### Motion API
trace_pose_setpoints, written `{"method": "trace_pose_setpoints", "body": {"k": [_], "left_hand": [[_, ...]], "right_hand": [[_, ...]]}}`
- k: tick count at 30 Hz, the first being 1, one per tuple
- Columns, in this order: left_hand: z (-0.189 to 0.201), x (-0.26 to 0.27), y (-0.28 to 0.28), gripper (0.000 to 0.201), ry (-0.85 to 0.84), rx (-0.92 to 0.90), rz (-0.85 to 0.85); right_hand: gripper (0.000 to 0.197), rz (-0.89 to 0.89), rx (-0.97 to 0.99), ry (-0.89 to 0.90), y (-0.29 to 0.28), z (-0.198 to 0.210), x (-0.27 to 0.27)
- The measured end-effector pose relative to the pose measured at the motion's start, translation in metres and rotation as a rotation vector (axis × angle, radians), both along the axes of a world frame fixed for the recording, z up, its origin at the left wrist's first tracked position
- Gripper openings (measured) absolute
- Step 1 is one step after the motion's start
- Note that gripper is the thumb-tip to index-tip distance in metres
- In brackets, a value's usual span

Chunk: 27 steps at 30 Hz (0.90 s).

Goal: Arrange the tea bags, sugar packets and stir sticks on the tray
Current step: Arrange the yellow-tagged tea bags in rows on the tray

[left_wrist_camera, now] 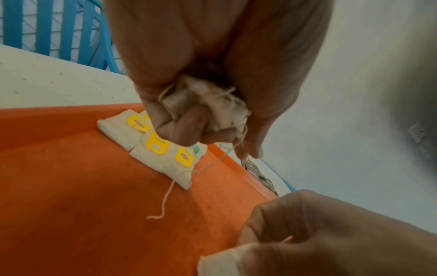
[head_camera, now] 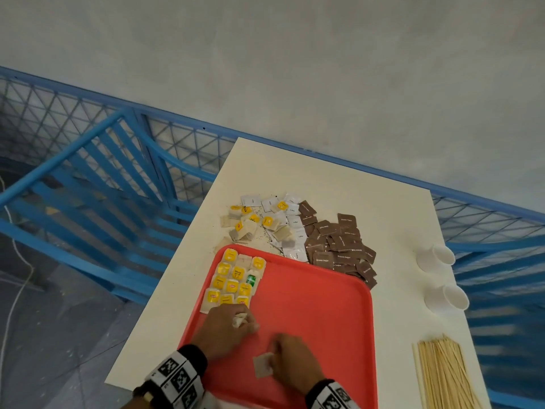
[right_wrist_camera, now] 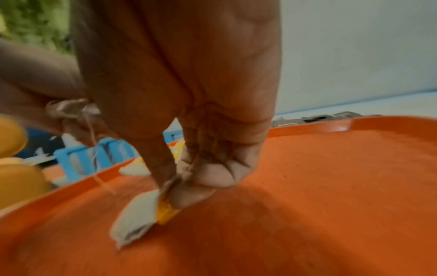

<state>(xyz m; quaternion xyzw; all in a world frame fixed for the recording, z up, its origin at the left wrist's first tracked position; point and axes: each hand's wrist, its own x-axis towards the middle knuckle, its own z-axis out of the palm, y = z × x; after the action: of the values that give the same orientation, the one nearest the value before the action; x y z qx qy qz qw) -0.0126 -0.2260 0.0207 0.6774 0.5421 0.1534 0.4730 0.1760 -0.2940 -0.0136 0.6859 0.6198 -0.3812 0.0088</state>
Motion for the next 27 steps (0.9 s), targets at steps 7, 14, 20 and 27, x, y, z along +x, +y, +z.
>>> {"method": "trace_pose_setpoints", "body": {"k": [7, 14, 20, 27], "left_hand": [[0.019, 0.038, -0.018, 0.033, -0.115, 0.187, -0.045], [0.042, 0.078, -0.023, 0.041, -0.060, 0.382, 0.005], [0.089, 0.081, -0.010, 0.027, -0.337, 0.211, 0.098], [0.118, 0.073, -0.005, 0.013, -0.468, -0.020, 0.059]], "right_hand": [[0.010, -0.305, 0.149, 0.287, 0.024, 0.051, 0.051], [0.017, -0.504, 0.098, 0.590, 0.037, 0.117, 0.060], [0.013, -0.447, 0.288, 0.763, 0.039, 0.166, 0.072], [0.009, -0.207, 0.515, 0.591, 0.048, 0.174, 0.072]]}}
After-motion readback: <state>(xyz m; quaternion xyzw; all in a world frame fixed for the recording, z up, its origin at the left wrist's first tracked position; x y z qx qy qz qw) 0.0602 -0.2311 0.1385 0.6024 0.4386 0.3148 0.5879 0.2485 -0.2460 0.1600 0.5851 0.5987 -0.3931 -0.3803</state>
